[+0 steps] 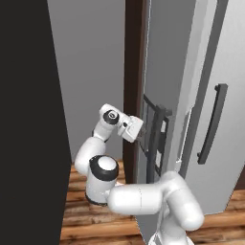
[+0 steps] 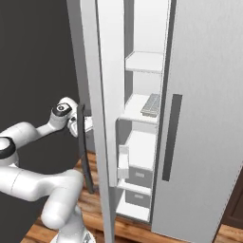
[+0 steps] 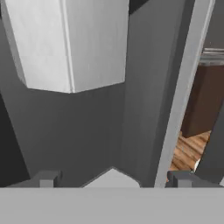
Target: The ice cube tray has been filled with water. Take the tray and place it in the freezer to make ice. Close the freezer door after placing the tray.
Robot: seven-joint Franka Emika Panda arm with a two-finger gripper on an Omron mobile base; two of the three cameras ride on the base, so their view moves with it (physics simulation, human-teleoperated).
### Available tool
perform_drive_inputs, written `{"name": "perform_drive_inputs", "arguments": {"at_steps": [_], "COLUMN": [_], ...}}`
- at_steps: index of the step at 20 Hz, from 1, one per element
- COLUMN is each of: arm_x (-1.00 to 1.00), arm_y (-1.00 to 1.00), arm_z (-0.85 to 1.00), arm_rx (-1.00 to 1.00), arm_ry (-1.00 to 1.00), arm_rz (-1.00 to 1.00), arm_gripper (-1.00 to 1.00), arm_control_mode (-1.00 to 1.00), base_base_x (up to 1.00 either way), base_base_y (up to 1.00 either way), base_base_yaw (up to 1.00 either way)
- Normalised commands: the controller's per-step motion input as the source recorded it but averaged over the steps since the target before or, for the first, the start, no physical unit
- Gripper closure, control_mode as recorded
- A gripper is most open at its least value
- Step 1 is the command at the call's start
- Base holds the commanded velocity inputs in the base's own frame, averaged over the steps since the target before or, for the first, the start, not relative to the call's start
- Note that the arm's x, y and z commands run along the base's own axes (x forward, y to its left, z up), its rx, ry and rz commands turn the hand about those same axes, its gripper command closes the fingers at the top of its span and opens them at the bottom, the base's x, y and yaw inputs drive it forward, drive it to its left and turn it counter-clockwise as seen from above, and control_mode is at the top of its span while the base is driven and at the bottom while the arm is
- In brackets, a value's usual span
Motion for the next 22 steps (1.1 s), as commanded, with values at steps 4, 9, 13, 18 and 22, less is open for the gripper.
{"name": "perform_drive_inputs", "arguments": {"at_steps": [4,9,13,18,22], "arm_x": [-0.41,-0.06,0.0,0.0,0.16], "arm_y": [-1.0,-1.0,-1.0,-1.0,-0.94], "arm_z": [0.0,0.0,0.0,0.0,0.0], "arm_rx": [0.14,0.21,0.27,0.25,0.24], "arm_ry": [0.0,-0.02,-0.09,-0.1,-0.09], "arm_rz": [0.09,0.25,0.42,0.52,0.59], "arm_gripper": [-1.0,-1.0,-1.0,-1.0,-1.0], "arm_control_mode": [-1.0,-1.0,-1.0,-1.0,-1.0], "base_base_x": [0.0,0.0,0.0,0.0,0.0], "base_base_y": [0.0,0.0,0.0,0.0,0.0], "base_base_yaw": [0.0,0.0,0.0,0.0,0.0]}}
